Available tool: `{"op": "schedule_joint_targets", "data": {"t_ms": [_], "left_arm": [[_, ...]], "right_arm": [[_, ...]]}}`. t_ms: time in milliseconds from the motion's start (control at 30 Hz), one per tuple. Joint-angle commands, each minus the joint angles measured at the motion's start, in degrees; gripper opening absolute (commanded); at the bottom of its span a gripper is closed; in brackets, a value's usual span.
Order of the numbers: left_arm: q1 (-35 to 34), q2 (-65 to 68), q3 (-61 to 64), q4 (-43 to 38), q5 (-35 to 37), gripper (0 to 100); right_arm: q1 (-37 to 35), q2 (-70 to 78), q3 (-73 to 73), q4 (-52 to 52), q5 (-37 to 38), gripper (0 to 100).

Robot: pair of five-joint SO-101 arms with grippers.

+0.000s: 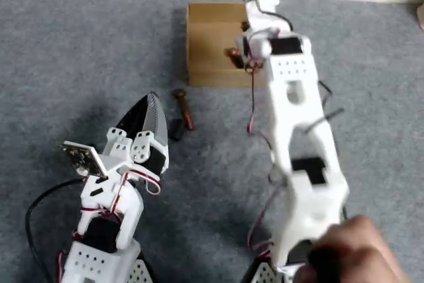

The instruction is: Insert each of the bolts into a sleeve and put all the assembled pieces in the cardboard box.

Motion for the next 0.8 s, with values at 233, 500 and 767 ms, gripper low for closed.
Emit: {"op": "schedule_joint_targets", "data": {"t_ms": [233, 500, 767], "left_arm": [[-0.1, -0.3, 1.1, -1.1, 0.2, 1], [0.0, -0.3, 1.1, -1.1, 0.2, 1], [0.0, -0.3, 1.1, -1.1, 0.1, 1]], "right_arm": [[2.3, 40.3, -53.0, 11.2, 0.5, 0.4], [2.5, 47.6, -68.7, 18.6, 0.4, 7.0], [3.5, 44.9, -67.9, 24.8, 0.1, 37.1]]}}
